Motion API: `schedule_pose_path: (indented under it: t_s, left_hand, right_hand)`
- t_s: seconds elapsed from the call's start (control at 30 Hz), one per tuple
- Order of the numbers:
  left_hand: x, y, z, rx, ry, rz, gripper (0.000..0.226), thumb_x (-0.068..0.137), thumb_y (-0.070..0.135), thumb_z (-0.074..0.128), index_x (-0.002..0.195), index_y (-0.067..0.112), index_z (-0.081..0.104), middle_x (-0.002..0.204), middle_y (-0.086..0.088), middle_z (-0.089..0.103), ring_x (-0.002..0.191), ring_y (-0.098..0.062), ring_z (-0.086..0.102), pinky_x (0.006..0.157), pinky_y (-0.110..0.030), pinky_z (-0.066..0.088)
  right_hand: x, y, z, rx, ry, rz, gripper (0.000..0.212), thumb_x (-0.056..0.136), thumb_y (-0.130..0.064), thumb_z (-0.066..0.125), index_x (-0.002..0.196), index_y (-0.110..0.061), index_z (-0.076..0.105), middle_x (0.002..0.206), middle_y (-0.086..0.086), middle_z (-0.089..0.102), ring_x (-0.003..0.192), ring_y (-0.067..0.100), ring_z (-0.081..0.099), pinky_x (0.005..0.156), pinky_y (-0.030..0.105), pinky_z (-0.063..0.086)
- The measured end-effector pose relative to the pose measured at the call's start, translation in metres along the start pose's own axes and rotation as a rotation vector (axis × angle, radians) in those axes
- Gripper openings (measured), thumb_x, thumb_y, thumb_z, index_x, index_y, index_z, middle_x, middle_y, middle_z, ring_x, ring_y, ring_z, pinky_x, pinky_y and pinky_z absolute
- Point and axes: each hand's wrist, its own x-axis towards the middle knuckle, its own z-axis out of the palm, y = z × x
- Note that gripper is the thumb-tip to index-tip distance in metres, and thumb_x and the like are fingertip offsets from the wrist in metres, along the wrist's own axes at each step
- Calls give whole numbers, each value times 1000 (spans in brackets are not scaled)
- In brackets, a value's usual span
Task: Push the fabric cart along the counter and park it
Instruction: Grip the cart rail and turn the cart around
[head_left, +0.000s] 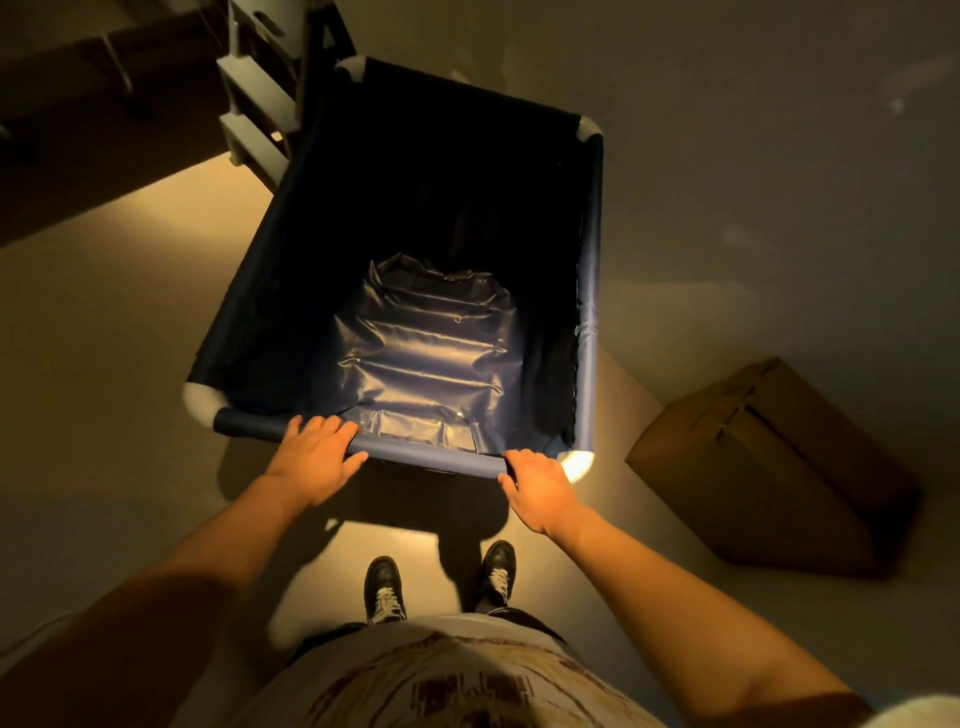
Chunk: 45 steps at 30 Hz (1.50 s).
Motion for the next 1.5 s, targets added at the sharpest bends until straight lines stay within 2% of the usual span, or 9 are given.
schedule_pose_path:
  t_s: [0.33,0.53,0.8,0.97,1.1,1.17,1.23,1.4,1.5]
  left_hand:
    - [9,-45,-5,-5,31,-94,49,100,58,36,134,27,53,127,-3,62,123,-27,53,115,-52,30]
    - [9,-44,1,-3,77,-96,48,100,56,40,131,23,58,120,-6,64,116,-31,56,113,-53,31]
    - [12,-39,-1,16,63,-138,44,98,54,47,124,22,61,116,-10,64,114,-34,56,111,-51,31]
    - [14,-37,-4,27,48,-140,45,99,55,42,124,23,59,116,-8,64,115,-32,57,111,-52,33]
    - [8,-37,-1,66,204,-78,57,97,56,35,114,14,69,99,-13,68,96,-35,64,99,-51,43]
    - [5,-36,2,136,278,-48,54,100,52,39,110,11,72,96,-13,69,92,-35,67,93,-52,47]
    - [6,-34,3,235,241,-19,46,103,44,42,115,13,73,104,-12,71,98,-36,68,95,-55,50]
    - [18,-21,-11,162,204,-86,32,93,43,59,106,15,67,97,-16,68,91,-41,66,89,-58,50]
    - [27,-18,-12,100,108,-164,34,92,45,67,111,17,67,105,-14,69,102,-39,64,99,-56,44]
  right_hand:
    - [0,-12,-4,6,92,97,39,109,-37,40,141,-18,52,138,4,59,129,25,54,119,43,37]
    - [19,-23,-5,58,93,189,37,109,-36,37,125,-15,63,124,8,64,115,27,60,111,44,41]
    - [45,-29,5,-82,21,27,33,111,-29,33,125,-17,61,122,7,65,113,28,60,102,45,47]
    - [53,-25,12,-124,57,69,36,111,-33,29,121,-23,62,115,-1,67,108,21,63,99,41,48]
    - [59,-18,20,-196,62,82,37,107,-31,26,114,-24,62,109,-3,67,100,20,61,93,39,43]
    - [63,-16,20,-211,69,93,39,107,-32,25,110,-23,63,105,-2,67,98,21,61,92,39,42]
    - [67,-13,20,-202,106,96,40,107,-32,26,105,-22,65,101,-2,69,95,22,62,92,40,42]
    - [83,-2,10,-201,131,53,39,107,-31,28,107,-21,66,102,-1,68,96,22,62,93,40,42]
    - [96,4,0,-179,159,34,41,108,-31,29,105,-20,68,100,-1,69,95,22,63,94,40,43]
